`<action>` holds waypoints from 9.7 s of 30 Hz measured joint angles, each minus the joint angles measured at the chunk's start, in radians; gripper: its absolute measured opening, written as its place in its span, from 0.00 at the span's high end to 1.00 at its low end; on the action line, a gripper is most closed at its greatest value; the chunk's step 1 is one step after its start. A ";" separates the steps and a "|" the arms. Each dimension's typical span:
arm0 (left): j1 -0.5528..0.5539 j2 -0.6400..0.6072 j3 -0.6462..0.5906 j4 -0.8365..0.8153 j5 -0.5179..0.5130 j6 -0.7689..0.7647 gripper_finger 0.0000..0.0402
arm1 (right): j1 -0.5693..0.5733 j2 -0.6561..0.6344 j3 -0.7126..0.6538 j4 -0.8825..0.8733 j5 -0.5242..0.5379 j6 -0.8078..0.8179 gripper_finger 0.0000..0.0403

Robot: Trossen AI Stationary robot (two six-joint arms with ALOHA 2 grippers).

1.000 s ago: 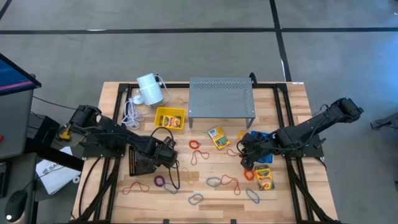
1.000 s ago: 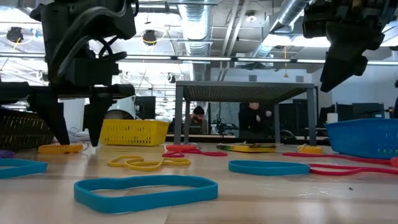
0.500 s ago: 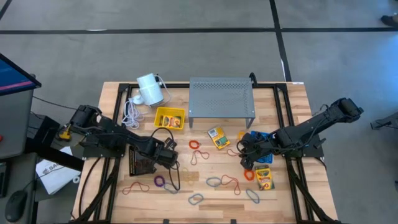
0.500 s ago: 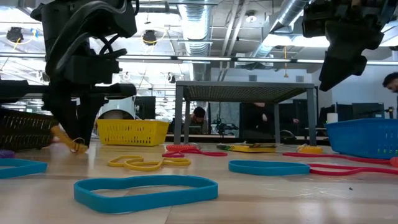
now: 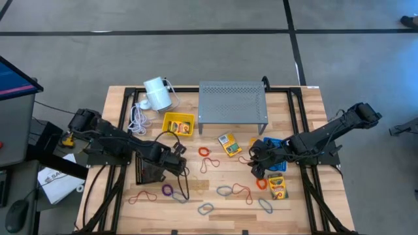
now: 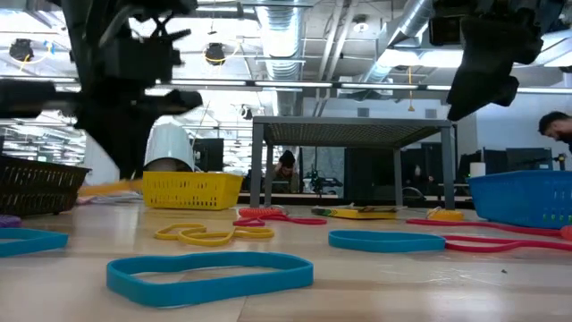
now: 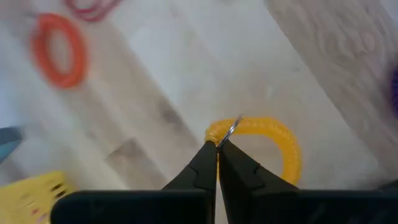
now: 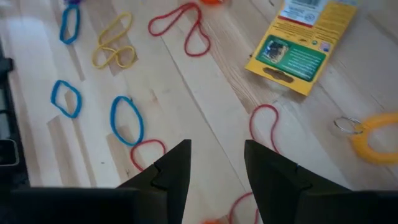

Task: Pick & Place Office Desk Supplies
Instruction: Put the yellow spring keychain into the blue bin

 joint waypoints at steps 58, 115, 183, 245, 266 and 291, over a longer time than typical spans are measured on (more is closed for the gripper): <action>0.202 -0.256 -0.124 0.967 -0.177 -0.299 1.00 | -0.271 0.363 0.153 1.045 -0.062 -0.477 0.49; 0.189 -0.323 -0.124 0.830 -0.119 -0.299 0.54 | -0.186 0.119 0.171 0.403 0.069 -0.418 0.95; 0.144 -0.740 -0.421 0.803 0.052 -0.510 0.67 | -0.215 -0.099 -0.090 -0.460 -0.221 0.087 0.96; 0.144 -0.740 -0.421 0.795 0.051 -0.507 0.67 | -0.205 0.167 0.231 -0.405 -0.138 -0.339 0.72; 0.144 -0.740 -0.421 0.762 0.052 -0.507 0.67 | -0.374 0.441 0.316 -0.443 -0.142 -0.477 0.49; 0.144 -0.740 -0.421 0.750 0.052 -0.507 0.67 | -0.367 0.471 0.241 -0.441 -0.172 -0.388 0.56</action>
